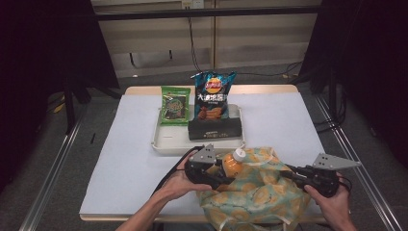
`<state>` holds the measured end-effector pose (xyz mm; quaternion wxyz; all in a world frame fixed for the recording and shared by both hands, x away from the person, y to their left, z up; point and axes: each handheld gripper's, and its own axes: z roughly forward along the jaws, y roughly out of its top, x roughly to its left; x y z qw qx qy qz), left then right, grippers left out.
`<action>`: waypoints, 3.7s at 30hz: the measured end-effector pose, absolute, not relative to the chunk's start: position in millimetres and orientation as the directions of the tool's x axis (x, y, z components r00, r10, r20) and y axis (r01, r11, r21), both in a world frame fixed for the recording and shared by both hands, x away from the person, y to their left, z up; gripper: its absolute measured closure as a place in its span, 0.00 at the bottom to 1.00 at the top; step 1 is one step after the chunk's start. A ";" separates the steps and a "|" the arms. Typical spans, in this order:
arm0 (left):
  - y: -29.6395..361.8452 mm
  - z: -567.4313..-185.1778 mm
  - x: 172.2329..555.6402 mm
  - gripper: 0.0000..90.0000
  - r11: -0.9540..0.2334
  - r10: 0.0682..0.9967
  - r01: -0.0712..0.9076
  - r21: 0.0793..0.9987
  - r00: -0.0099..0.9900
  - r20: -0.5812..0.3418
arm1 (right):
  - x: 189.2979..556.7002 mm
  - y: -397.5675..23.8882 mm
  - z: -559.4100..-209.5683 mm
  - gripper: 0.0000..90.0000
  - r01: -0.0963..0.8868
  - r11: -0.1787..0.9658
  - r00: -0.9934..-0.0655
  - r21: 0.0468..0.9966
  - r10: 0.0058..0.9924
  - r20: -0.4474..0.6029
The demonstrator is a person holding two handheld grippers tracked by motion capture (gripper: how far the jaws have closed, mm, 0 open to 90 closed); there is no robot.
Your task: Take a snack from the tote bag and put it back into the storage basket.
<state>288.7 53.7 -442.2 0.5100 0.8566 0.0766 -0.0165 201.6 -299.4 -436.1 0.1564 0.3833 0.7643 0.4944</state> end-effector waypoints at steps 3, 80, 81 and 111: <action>59.4 -444.0 285.2 0.45 -0.455 0.125 0.136 0.880 0.988 -0.088 | 201.0 -298.5 -436.1 0.83 0.432 0.216 -0.656 0.876 0.741 0.141; 91.1 -375.5 277.9 0.34 -0.316 0.184 0.216 0.924 0.969 -0.164 | 196.2 -299.1 -429.6 0.15 0.394 0.141 -0.609 0.908 0.781 0.143; 92.6 -373.0 278.5 0.34 -0.319 0.202 0.220 0.922 0.966 -0.160 | 196.1 -298.7 -429.6 0.15 0.396 0.140 -0.609 0.907 0.779 0.146; 147.6 -346.1 326.5 0.34 -0.246 0.493 0.306 0.920 0.856 -0.152 | 194.6 -299.1 -429.6 0.14 0.388 0.136 -0.606 0.911 0.783 0.142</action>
